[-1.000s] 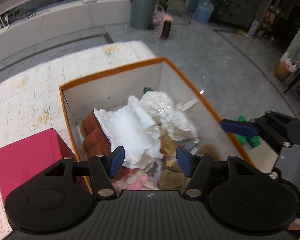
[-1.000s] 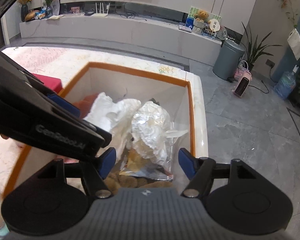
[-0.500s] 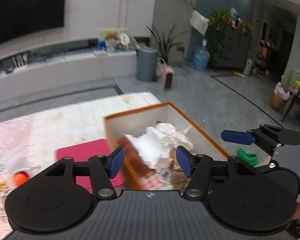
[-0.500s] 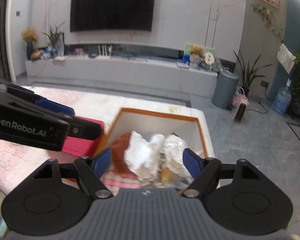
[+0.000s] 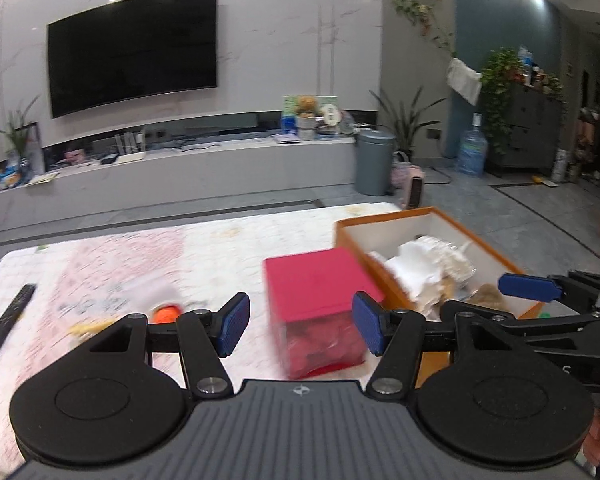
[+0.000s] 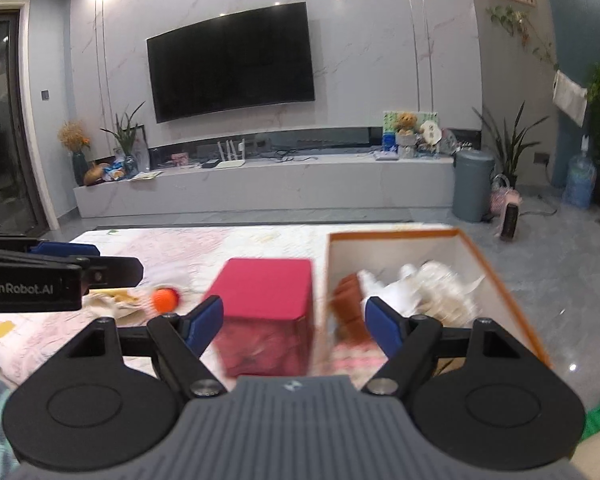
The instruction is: Organize soft objects
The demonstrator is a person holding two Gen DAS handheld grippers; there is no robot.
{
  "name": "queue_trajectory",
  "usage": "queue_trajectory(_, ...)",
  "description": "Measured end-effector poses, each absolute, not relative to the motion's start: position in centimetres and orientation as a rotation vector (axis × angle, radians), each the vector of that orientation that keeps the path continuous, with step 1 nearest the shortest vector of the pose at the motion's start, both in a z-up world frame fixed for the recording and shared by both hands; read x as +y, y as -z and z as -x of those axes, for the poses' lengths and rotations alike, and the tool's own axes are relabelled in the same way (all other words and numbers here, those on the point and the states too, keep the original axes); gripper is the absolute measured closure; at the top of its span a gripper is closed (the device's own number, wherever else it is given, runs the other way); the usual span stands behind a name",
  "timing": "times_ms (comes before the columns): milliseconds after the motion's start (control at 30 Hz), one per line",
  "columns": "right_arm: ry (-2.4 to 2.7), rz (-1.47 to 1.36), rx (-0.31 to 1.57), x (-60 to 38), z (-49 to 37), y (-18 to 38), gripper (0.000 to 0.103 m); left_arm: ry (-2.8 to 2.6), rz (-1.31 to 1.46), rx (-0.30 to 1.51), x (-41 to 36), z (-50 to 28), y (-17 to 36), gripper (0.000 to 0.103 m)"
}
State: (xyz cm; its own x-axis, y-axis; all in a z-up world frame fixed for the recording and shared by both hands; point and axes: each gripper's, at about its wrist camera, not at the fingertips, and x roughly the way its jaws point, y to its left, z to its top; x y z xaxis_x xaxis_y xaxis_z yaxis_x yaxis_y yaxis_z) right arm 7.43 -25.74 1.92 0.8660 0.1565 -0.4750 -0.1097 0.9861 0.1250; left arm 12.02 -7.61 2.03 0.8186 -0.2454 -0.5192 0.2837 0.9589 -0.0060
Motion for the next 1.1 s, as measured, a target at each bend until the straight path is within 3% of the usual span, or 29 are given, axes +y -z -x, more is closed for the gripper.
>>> queue_trajectory(900, -0.172, -0.109, 0.574, -13.2, -9.4, 5.2, 0.026, 0.043, 0.032, 0.648, 6.7, -10.9, 4.5, 0.033)
queue_trajectory(1100, -0.251, -0.034, 0.553, -10.0, -11.5, 5.9, 0.031, 0.041, 0.033, 0.663, 8.3, -12.9, 4.6, 0.033)
